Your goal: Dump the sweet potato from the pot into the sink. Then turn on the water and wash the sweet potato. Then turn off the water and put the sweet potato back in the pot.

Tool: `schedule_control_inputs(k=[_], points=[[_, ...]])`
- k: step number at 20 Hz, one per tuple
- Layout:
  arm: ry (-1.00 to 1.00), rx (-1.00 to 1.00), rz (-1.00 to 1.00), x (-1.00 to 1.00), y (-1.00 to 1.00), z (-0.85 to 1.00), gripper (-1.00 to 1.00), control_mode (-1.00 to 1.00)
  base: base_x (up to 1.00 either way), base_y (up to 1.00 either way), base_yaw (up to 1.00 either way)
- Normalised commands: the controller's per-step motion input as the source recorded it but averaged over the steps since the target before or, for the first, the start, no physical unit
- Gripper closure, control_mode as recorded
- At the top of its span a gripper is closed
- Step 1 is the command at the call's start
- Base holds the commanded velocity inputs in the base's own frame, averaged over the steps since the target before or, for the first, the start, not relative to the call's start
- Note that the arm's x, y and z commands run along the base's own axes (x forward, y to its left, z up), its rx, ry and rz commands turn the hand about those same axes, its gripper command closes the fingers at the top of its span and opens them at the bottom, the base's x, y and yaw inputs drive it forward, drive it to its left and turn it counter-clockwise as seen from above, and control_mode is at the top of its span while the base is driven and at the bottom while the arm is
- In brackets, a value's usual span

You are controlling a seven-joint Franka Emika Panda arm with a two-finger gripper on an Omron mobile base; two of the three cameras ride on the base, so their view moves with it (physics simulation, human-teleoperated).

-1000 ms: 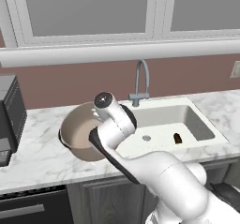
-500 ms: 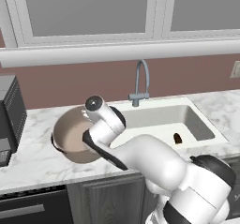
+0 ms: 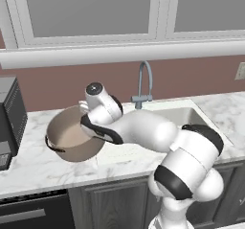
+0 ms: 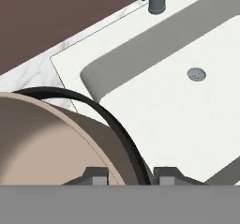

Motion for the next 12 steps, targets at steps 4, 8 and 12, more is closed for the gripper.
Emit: schedule_control_inputs(k=[4,8,12], points=[[0.07,0.05,0.03,0.25,0.50,-0.09,1.00,-1.00,0.00,0.00,0.00],[0.03,0.03,0.02,0.13,0.57,-0.23,1.00,-1.00,0.00,0.00,0.00],[0.00,0.00,0.00,0.04,0.36,-0.31,1.00,-1.00,0.00,0.00,0.00]])
